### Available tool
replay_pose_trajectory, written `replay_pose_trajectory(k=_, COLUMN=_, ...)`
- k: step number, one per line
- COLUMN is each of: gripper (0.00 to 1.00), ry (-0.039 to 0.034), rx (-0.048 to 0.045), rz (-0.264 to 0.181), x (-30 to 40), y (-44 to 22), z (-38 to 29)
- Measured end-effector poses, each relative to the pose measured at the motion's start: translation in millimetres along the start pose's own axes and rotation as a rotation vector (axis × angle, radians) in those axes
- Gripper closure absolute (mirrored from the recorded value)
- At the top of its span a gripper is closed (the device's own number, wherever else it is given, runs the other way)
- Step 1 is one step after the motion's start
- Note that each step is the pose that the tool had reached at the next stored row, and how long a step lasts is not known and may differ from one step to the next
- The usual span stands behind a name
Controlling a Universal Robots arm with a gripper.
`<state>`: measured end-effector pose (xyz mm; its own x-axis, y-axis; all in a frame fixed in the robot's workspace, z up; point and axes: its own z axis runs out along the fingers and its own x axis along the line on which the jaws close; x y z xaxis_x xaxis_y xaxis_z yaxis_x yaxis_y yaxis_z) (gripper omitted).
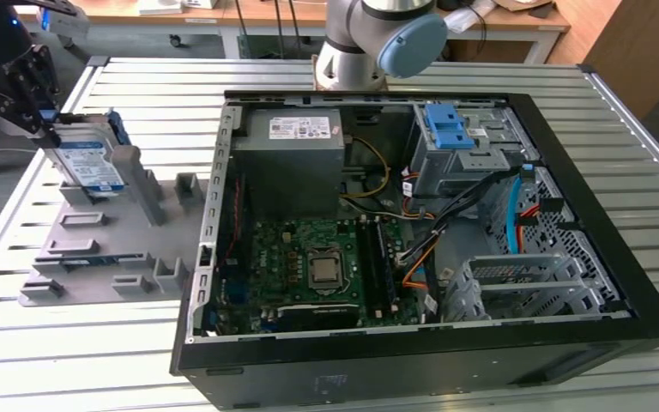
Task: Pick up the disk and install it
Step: 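Pick up the disk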
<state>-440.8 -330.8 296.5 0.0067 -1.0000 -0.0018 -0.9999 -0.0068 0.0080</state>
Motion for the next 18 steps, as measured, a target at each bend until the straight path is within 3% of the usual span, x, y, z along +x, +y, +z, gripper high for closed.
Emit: replay_pose_trajectory(k=18, gripper=0.64, ry=0.0, rx=-0.0001, rz=0.0, x=0.0, y=0.0, z=-4.7)
